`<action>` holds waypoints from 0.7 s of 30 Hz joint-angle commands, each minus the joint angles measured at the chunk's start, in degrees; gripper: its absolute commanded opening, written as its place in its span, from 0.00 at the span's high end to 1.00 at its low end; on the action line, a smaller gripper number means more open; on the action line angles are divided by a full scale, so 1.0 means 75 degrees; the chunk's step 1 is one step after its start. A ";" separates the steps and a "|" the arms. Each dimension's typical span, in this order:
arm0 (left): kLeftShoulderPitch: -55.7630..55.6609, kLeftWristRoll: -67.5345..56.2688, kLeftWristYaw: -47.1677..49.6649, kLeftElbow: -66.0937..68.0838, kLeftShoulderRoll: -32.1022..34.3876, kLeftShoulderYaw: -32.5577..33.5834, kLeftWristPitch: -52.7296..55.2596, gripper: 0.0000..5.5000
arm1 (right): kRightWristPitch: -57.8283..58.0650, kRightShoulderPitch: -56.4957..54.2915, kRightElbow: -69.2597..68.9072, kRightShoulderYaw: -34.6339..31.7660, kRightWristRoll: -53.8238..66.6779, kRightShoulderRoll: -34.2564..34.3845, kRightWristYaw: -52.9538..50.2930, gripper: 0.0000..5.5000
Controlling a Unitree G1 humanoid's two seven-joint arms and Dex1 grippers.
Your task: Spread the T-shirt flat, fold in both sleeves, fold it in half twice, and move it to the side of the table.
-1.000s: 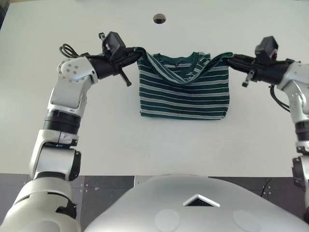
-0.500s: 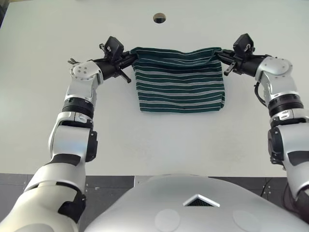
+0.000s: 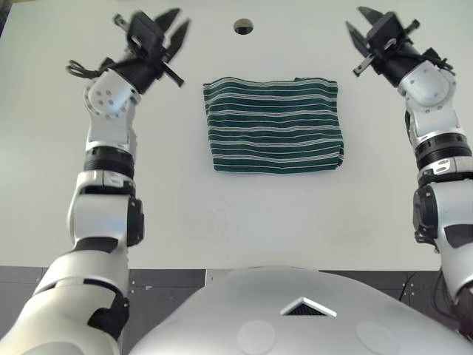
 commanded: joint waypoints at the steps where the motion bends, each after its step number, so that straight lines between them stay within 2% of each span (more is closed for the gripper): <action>1: 0.1524 0.3729 0.0571 -0.1926 0.0856 -0.1668 -0.1696 0.83 | -0.0277 0.0497 -0.0496 0.0694 -0.0200 -0.0112 0.1407 0.77; 2: 0.1541 0.5217 0.1258 -0.1996 0.1175 -0.2016 -0.2085 0.83 | -0.0213 0.0477 -0.0411 0.0777 -0.0256 -0.0147 0.1614 0.77; 4: 0.1483 0.6987 0.2174 -0.1980 0.1591 -0.2592 -0.2269 0.83 | -0.0102 0.0370 -0.0212 0.0981 -0.0569 -0.0277 0.1888 0.77; 6: 0.1356 0.8166 0.2907 -0.1985 0.1893 -0.3131 -0.2124 0.83 | -0.0041 0.0282 -0.0161 0.1335 -0.1160 -0.0469 0.2065 0.77; 10: 0.0253 1.0260 0.4593 -0.1235 0.2356 -0.4255 -0.1645 0.83 | 0.0528 0.0731 -0.1197 0.1896 -0.1297 -0.0763 0.3648 0.77; 12: -0.0589 1.1111 0.5452 -0.0495 0.2364 -0.4892 -0.1417 0.83 | 0.1409 0.1218 -0.2345 0.2277 -0.1104 -0.1144 0.5116 0.77; 16: -0.2032 1.2662 0.7288 0.0651 0.1994 -0.6331 -0.1042 0.83 | 0.4601 0.2145 -0.6172 0.3209 0.0306 -0.2092 0.8331 0.77; 18: -0.2408 1.3258 0.8145 0.0559 0.1868 -0.6934 -0.0928 0.83 | 0.5876 0.2065 -0.7549 0.3922 0.1151 -0.2222 0.8754 0.77; 21: -0.2859 1.3648 0.8911 0.0215 0.1572 -0.7488 -0.0916 0.83 | 0.6751 0.2018 -0.8109 0.4206 0.1447 -0.1003 0.8531 0.77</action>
